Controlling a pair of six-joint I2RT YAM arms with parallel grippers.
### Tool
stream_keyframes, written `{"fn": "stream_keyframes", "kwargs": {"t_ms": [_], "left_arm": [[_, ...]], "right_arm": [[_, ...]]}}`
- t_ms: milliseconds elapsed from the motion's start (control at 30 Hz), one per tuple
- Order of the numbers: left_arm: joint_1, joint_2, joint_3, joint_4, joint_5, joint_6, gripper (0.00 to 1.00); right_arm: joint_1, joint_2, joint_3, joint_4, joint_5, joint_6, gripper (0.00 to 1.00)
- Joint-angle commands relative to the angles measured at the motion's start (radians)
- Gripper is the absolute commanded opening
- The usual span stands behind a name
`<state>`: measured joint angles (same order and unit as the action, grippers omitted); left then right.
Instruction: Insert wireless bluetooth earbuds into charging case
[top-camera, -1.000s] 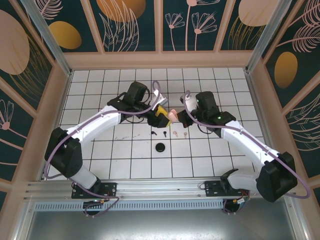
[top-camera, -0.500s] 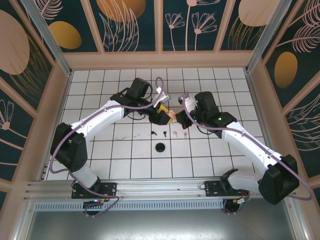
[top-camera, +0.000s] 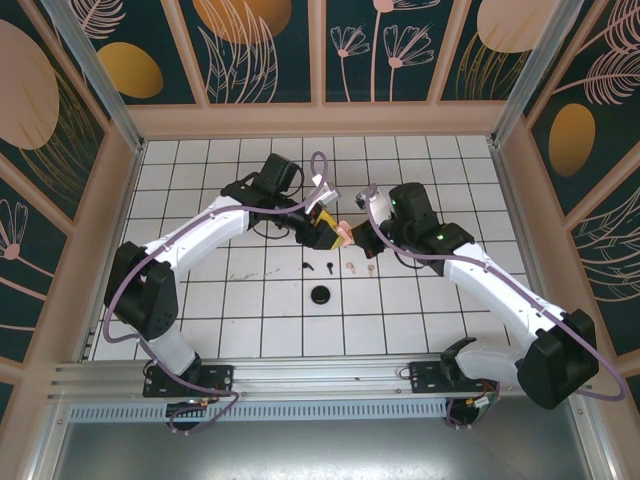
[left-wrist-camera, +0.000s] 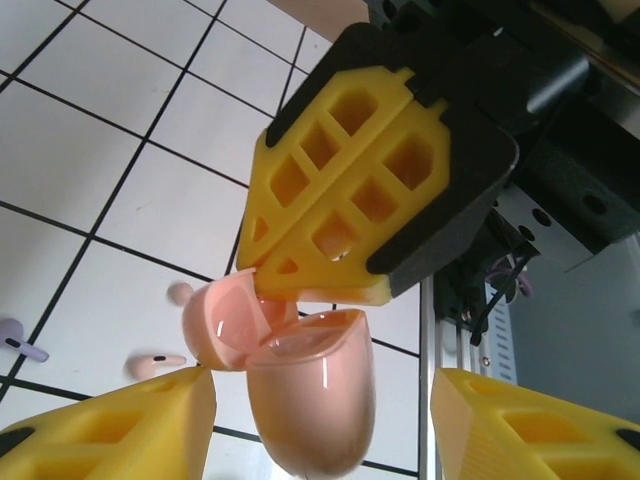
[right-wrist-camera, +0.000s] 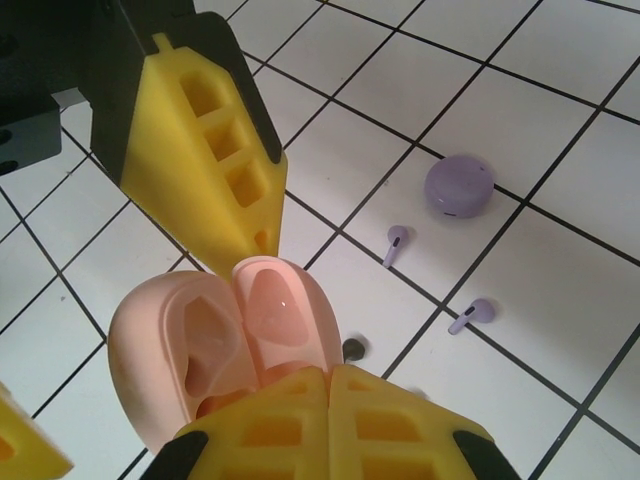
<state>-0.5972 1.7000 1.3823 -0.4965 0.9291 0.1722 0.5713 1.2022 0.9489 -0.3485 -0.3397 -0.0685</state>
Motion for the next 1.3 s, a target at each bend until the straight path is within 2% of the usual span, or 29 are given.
{"fn": "stream_keyframes", "kwargs": {"t_ms": [0,267,533,733,900,933,1000,1100,1167,1267], "left_arm": [[0.005,0.007,0.015,-0.031,0.06,0.04,0.59],[0.006,0.041,0.027,-0.028,0.073,0.036,0.56],[0.005,0.061,0.041,-0.012,0.075,0.022,0.46],[0.005,0.067,0.04,0.009,0.089,0.009,0.33],[0.005,0.067,0.027,0.034,0.096,-0.007,0.15],[0.006,0.064,0.021,0.046,0.094,-0.013,0.15],[0.006,0.054,0.002,0.087,0.08,-0.041,0.12],[0.008,0.02,-0.055,0.2,0.04,-0.107,0.07],[0.014,-0.026,-0.1,0.285,0.018,-0.155,0.04],[0.038,-0.09,-0.192,0.454,-0.016,-0.252,0.01]], "right_arm": [[0.006,-0.013,0.033,-0.001,0.007,-0.02,0.0],[0.006,-0.013,0.036,0.006,-0.01,-0.016,0.0],[0.007,-0.013,0.034,0.01,-0.018,-0.013,0.0],[0.007,-0.013,0.029,0.013,-0.013,-0.012,0.0],[0.006,-0.01,0.031,0.022,0.002,-0.003,0.0],[0.006,-0.011,0.034,0.025,0.008,0.004,0.05],[0.006,-0.018,0.036,0.031,0.03,0.022,0.24],[-0.004,-0.05,0.035,0.031,0.05,0.057,0.42],[-0.014,-0.084,0.026,0.027,0.065,0.088,0.52],[-0.019,-0.158,-0.007,0.02,0.102,0.16,0.57]]}}
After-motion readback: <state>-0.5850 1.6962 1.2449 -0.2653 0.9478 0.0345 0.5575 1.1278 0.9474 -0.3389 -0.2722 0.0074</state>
